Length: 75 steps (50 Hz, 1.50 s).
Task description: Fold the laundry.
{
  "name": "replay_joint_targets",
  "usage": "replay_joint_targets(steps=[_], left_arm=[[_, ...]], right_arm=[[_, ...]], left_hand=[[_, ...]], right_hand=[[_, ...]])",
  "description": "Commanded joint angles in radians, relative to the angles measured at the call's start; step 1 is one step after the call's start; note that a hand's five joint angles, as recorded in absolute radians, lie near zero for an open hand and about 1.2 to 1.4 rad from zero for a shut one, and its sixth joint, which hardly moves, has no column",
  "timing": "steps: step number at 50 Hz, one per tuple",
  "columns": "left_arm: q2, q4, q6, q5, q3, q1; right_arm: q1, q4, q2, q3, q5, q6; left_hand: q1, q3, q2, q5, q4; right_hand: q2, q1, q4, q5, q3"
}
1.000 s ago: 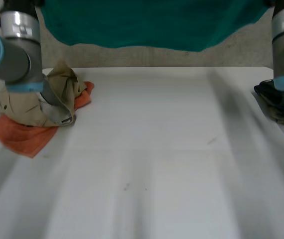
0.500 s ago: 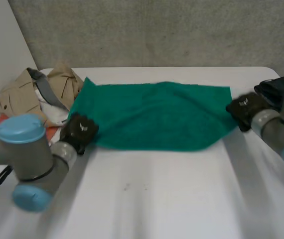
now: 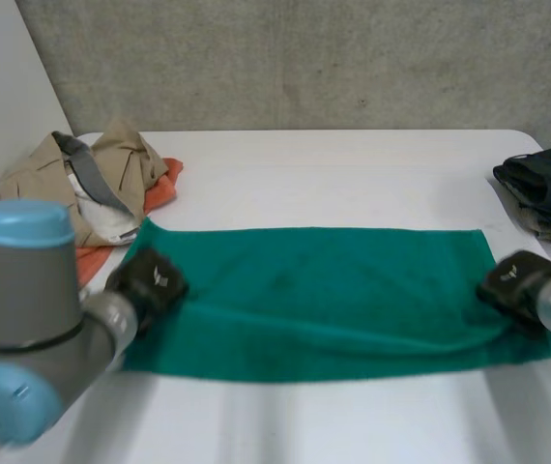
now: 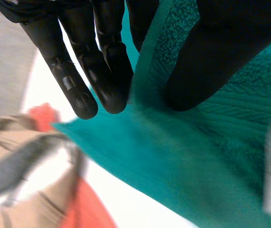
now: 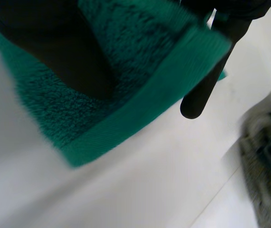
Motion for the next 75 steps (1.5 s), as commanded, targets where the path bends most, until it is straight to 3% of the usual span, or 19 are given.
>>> replay_joint_targets(steps=[1, 8, 16, 17, 18, 19, 20, 21, 23, 29, 38, 43, 47, 56, 57, 59, 60, 68, 75], left_arm=[[-0.259, 0.207, 0.002, -0.028, 0.29, -0.001], [-0.401, 0.293, -0.002, -0.022, 0.455, -0.001], [-0.54, 0.335, 0.005, -0.049, 0.613, -0.01], [-0.543, 0.338, -0.001, -0.056, 0.618, -0.011], [-0.546, 0.342, -0.005, -0.06, 0.619, -0.014], [-0.545, 0.347, -0.011, -0.062, 0.618, -0.019], [-0.545, 0.361, -0.006, -0.059, 0.605, -0.031], [-0.543, 0.368, -0.005, -0.059, 0.601, -0.037], [-0.537, 0.385, -0.012, -0.06, 0.585, -0.051], [-0.387, 0.416, -0.031, -0.066, 0.464, -0.07], [-0.157, 0.419, -0.218, -0.063, 0.204, -0.08], [-0.068, 0.419, -0.43, -0.054, 0.09, -0.077], [-0.053, 0.414, -0.543, -0.028, 0.052, -0.077], [-0.059, 0.414, -0.569, 0.015, 0.032, -0.076], [-0.057, 0.414, -0.568, 0.015, 0.032, -0.076], [-0.056, 0.414, -0.571, 0.016, 0.032, -0.076], [-0.056, 0.414, -0.571, 0.015, 0.032, -0.076], [-0.011, 0.411, -0.572, 0.007, 0.027, -0.071], [0.061, 0.411, -0.581, 0.012, -0.004, -0.059]], right_arm=[[0.054, -0.169, 0.177, -0.197, 0.014, 0.105], [0.077, -0.291, 0.33, -0.38, 0.045, 0.143], [0.096, -0.309, 0.501, -0.594, 0.114, 0.146], [0.102, -0.309, 0.51, -0.608, 0.125, 0.148], [0.106, -0.311, 0.516, -0.617, 0.137, 0.148], [0.117, -0.309, 0.521, -0.622, 0.158, 0.155], [0.122, -0.309, 0.518, -0.619, 0.172, 0.161], [0.126, -0.308, 0.513, -0.616, 0.186, 0.169], [0.137, -0.305, 0.471, -0.577, 0.209, 0.212], [0.123, -0.302, 0.257, -0.41, 0.16, 0.358], [-0.025, -0.213, 0.036, -0.119, -0.158, 0.45], [-0.117, -0.171, 0.025, -0.028, -0.239, 0.448], [-0.148, -0.203, 0.028, 0.024, -0.246, 0.433], [-0.156, -0.349, 0.128, 0.036, -0.236, 0.416], [-0.156, -0.355, 0.137, 0.032, -0.233, 0.415], [-0.163, -0.36, 0.159, 0.023, -0.234, 0.411], [-0.17, -0.36, 0.16, 0.02, -0.231, 0.408], [-0.278, -0.374, 0.107, 0.036, -0.164, 0.309], [-0.4, -0.366, 0.015, 0.01, -0.105, 0.076]], left_hand=[[0.227, 0.202, 0.196, 0.253, 0.195], [0.227, 0.202, 0.196, 0.253, 0.195], [0.227, 0.202, 0.196, 0.253, 0.195], [0.227, 0.202, 0.196, 0.253, 0.195], [0.07, 0.046, 0.04, 0.096, 0.038], [-0.466, -0.491, -0.496, -0.44, -0.498], [-0.937, -0.961, -0.967, -0.911, -0.968], [-0.712, -0.736, -0.742, -0.686, -0.744], [-0.963, -0.987, -0.993, -0.937, -0.995], [-0.995, -1.02, -1.025, -0.969, -1.027], [-0.995, -1.02, -1.025, -0.969, -1.027], [-0.995, -1.02, -1.025, -0.969, -1.027], [-0.995, -1.02, -1.025, -0.969, -1.027], [-0.995, -1.02, -1.025, -0.969, -1.027], [-0.995, -1.02, -1.025, -0.969, -1.027], [-0.995, -1.02, -1.025, -0.969, -1.027], [-0.995, -1.02, -1.025, -0.969, -1.027], [-0.995, -1.02, -1.025, -0.969, -1.027], [-0.995, -1.02, -1.025, -0.969, -1.027]], right_hand=[[0.221, 0.284, 0.198, 0.2, 0.206], [0.221, 0.284, 0.198, 0.2, 0.206], [0.21, 0.274, 0.188, 0.19, 0.196], [-0.255, -0.191, -0.277, -0.275, -0.269], [-0.893, -0.83, -0.916, -0.914, -0.908], [-1.001, -0.937, -1.023, -1.021, -1.015], [-1.001, -0.937, -1.023, -1.021, -1.015], [-1.001, -0.937, -1.023, -1.021, -1.015], [-1.001, -0.937, -1.023, -1.021, -1.015], [-1.001, -0.937, -1.023, -1.021, -1.015], [-0.98, -0.916, -1.002, -1.0, -0.994], [-0.882, -0.819, -0.905, -0.903, -0.897], [-0.78, -0.716, -0.802, -0.8, -0.794], [-0.524, -0.461, -0.547, -0.545, -0.539], [-0.442, -0.379, -0.465, -0.463, -0.457], [0.178, 0.242, 0.156, 0.158, 0.164], [0.22, 0.284, 0.198, 0.2, 0.206], [0.221, 0.284, 0.198, 0.2, 0.206], [0.221, 0.284, 0.198, 0.2, 0.206]])
